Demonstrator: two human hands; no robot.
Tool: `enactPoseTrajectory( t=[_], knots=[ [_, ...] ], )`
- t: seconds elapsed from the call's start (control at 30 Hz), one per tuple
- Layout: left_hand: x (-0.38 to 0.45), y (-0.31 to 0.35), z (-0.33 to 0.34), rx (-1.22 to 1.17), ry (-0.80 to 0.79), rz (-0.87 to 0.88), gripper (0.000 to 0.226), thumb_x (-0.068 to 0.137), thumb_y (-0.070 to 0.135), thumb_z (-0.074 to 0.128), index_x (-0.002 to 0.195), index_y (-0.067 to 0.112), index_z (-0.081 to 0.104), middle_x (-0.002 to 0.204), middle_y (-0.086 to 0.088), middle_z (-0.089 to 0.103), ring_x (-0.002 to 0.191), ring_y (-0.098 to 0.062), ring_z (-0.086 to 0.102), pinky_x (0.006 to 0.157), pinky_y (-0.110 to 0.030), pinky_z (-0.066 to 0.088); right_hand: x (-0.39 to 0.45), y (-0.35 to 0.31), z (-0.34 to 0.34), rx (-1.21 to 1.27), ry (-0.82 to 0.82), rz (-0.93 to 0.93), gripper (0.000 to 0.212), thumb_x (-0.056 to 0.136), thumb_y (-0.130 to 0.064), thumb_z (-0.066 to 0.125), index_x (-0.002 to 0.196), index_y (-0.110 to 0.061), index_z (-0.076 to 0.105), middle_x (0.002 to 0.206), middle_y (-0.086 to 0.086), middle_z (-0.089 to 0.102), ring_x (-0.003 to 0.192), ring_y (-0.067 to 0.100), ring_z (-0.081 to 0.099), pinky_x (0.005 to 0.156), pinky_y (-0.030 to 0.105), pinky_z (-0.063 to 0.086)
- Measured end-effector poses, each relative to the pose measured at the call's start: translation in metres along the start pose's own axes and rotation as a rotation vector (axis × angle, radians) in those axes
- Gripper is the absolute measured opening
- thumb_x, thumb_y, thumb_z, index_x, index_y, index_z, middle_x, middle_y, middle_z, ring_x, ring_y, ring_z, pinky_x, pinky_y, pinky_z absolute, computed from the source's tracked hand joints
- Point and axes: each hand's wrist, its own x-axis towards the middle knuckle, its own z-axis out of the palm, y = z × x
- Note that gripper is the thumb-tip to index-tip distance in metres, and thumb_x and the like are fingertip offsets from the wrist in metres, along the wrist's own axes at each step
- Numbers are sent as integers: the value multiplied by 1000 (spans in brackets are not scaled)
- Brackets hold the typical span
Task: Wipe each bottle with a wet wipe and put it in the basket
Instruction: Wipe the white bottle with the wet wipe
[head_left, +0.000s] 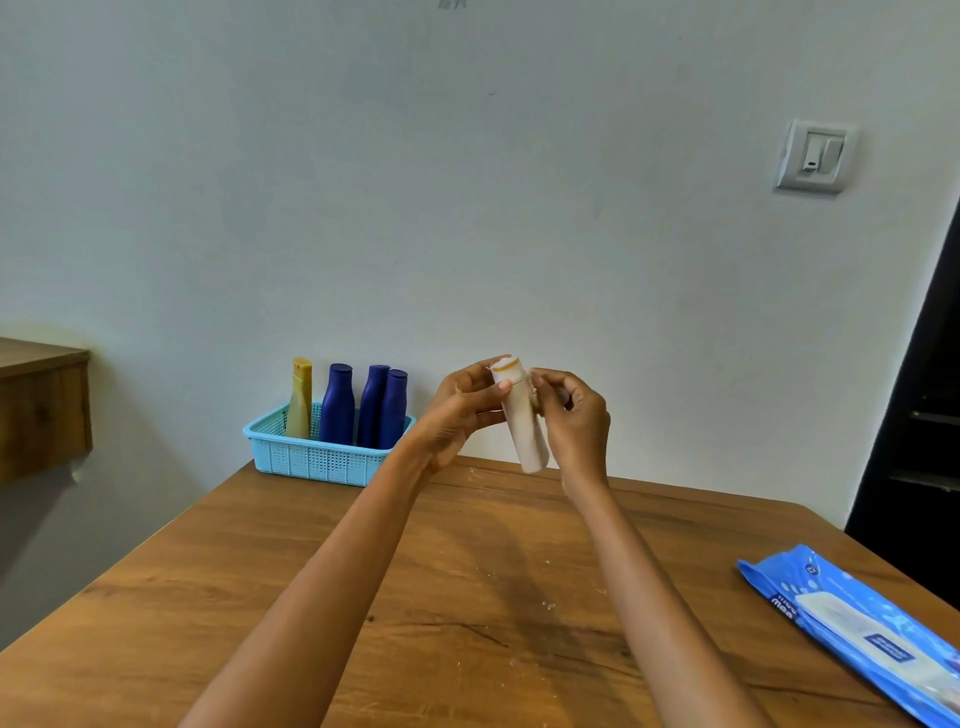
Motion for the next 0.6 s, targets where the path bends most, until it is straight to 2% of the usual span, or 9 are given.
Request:
enactPoseTrajectory(
  t=[0.17, 0.23, 0.4, 0.5, 0.6],
  knots=[
    [0, -1, 10, 36, -10, 5, 52, 77, 21, 63, 126, 12, 52, 124, -11, 60, 114, -22, 58, 92, -38, 52, 8, 11, -10, 98, -101, 341, 18, 94, -23, 55, 104, -14, 66, 101, 4, 68, 97, 23, 64, 81, 38, 56],
    [0, -5, 12, 31, 13, 13, 53, 77, 21, 65, 127, 11, 51, 125, -12, 60, 115, -23, 58, 90, -38, 53, 10, 10, -14, 76, -153, 400, 21, 95, -24, 52, 105, -11, 65, 102, 8, 67, 98, 25, 63, 80, 38, 54],
    [2, -2, 13, 5, 71, 48, 54, 82, 18, 65, 132, 6, 48, 128, -15, 58, 119, -27, 55, 91, -38, 53, 10, 9, -27, 24, -251, 463, 23, 97, -22, 44, 105, -9, 61, 105, 11, 65, 93, 22, 61, 64, 25, 51],
    [2, 0, 8, -29, 102, 64, 54, 81, 20, 68, 130, 6, 50, 128, -16, 58, 118, -27, 55, 91, -39, 53, 8, 14, -32, 22, -298, 553, 23, 96, -20, 45, 109, -7, 61, 105, 13, 64, 86, 21, 62, 69, 29, 53],
    [1, 3, 6, -16, 158, 92, 45, 86, 13, 61, 129, 7, 51, 124, -14, 58, 114, -24, 57, 92, -38, 53, 6, 16, -29, 82, -307, 676, 28, 95, -13, 41, 115, -5, 57, 97, 14, 64, 75, 19, 62, 70, 31, 53]
  ],
)
